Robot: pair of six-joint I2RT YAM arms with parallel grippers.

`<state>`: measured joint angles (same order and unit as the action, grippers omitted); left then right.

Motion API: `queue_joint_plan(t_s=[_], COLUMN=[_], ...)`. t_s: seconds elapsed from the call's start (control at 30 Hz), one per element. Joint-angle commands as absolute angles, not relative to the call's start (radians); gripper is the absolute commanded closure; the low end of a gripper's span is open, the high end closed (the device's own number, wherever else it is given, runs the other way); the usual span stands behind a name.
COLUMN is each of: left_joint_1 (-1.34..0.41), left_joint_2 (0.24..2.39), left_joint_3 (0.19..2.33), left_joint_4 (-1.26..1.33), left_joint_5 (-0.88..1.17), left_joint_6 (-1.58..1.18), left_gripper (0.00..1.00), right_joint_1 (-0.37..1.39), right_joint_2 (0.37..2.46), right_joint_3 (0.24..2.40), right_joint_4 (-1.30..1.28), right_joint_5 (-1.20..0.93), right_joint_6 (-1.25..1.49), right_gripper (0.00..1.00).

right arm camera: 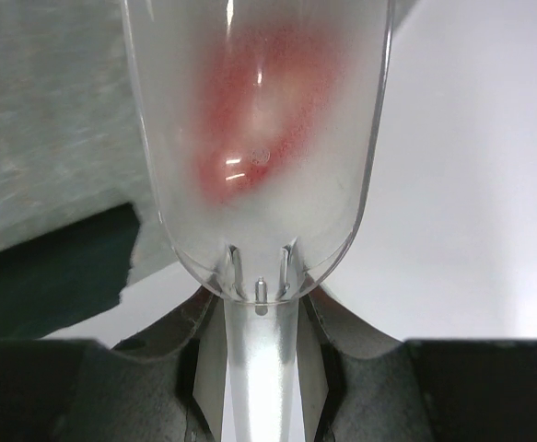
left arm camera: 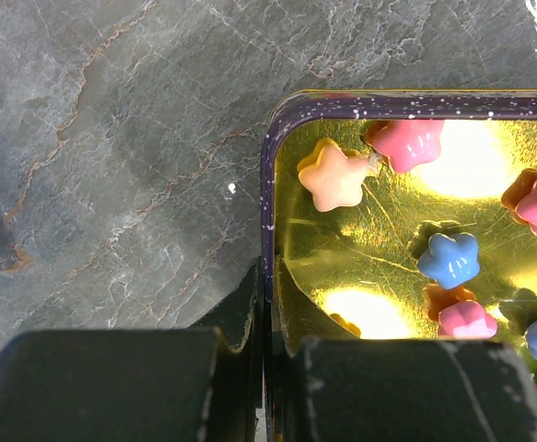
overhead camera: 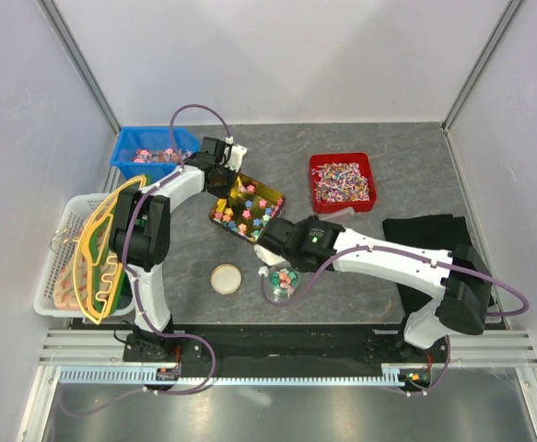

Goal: Pack the candies
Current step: Place the fake candies in the packing bottle, then scoop the fake candies from the storage box.

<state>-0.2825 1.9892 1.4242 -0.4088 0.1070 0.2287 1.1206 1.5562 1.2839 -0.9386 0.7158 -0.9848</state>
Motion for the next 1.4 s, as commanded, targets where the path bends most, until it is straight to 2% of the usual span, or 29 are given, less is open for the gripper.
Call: queue_joint_plan(t_s=[0.0, 0.4, 0.67, 1.1, 1.37], left_joint_1=[-0.279, -0.311, -0.347, -0.351, -0.351], left_joint_2=[1.950, 1.875, 1.861, 1.858, 1.861], left_joint_3=[1.465, 1.440, 1.436, 1.439, 1.439], left_joint_4=[-0.364, -0.362, -0.364, -0.362, -0.356], left_joint_5=[0.143, 0.166, 0.147, 0.150, 0.141], left_joint_6=[0.236, 0.294, 0.318, 0.318, 0.311], left_gripper=[0.98, 0.98, 0.98, 0.98, 0.98], right_joint_1=[1.051, 0.951, 0.914, 0.896, 0.894], right_joint_2=[1.645, 1.998, 2.105, 2.063, 1.956], right_joint_3=[1.351, 1.659, 1.749, 1.554, 1.437], right_joint_4=[-0.729, -0.644, -0.614, -0.519, -0.520], right_joint_5=[0.827, 0.890, 0.954, 1.042, 0.985], right_joint_6=[-1.137, -1.327, -1.437, -1.664, -1.784], right_gripper=[1.00, 1.00, 1.00, 1.00, 1.00])
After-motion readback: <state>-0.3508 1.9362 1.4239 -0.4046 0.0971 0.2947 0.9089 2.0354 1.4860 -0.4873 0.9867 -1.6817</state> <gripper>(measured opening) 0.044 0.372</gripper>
